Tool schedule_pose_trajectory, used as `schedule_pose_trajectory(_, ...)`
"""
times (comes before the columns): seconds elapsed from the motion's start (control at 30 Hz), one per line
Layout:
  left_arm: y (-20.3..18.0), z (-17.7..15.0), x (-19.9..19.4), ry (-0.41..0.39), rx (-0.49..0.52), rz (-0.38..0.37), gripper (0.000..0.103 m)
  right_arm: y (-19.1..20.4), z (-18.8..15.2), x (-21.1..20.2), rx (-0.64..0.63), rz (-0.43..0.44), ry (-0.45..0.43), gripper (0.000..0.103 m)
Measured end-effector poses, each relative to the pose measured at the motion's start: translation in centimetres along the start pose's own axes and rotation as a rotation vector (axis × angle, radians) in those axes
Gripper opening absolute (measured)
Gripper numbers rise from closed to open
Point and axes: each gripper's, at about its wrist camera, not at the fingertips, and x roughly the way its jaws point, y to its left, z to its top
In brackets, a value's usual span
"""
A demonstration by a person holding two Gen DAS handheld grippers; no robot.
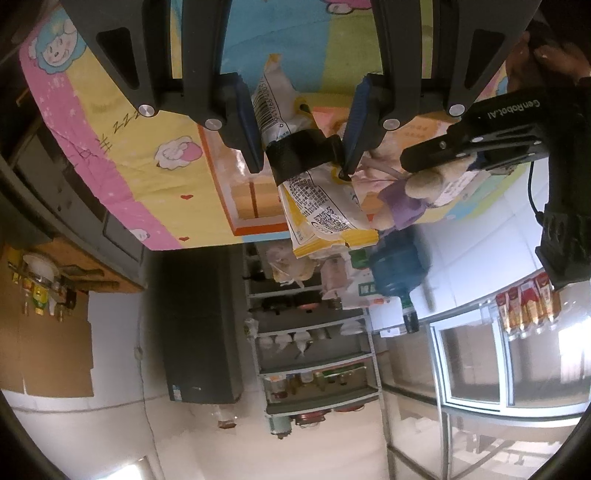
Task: Organize soft objects
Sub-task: 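Carry the plush with the left gripper while the right gripper carries the packet over the box, then lower the plush into the box and open the left gripper while the right releases the packet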
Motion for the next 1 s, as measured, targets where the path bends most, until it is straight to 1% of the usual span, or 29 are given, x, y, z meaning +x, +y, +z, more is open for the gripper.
schedule_pose_trajectory(0.33, -0.9, 0.9, 3.7, 0.026, -0.005, 0.025, 0.049, -2.9, 0.2, 2.6, 0.028, 0.009, 0.031, 0.044)
schedule_pose_trajectory(0.63, -1.7, 1.1, 6.5, 0.055, -0.012, 0.034, 0.049, -5.0, 0.2, 4.3, 0.048, -0.005, 0.055, 0.044)
schedule_pose_trajectory(1.0, -1.5, 1.0, 8.8, 0.082, -0.029, 0.067, 0.049, -5.4, 0.8, 6.0, 0.026, 0.026, 0.062, 0.044)
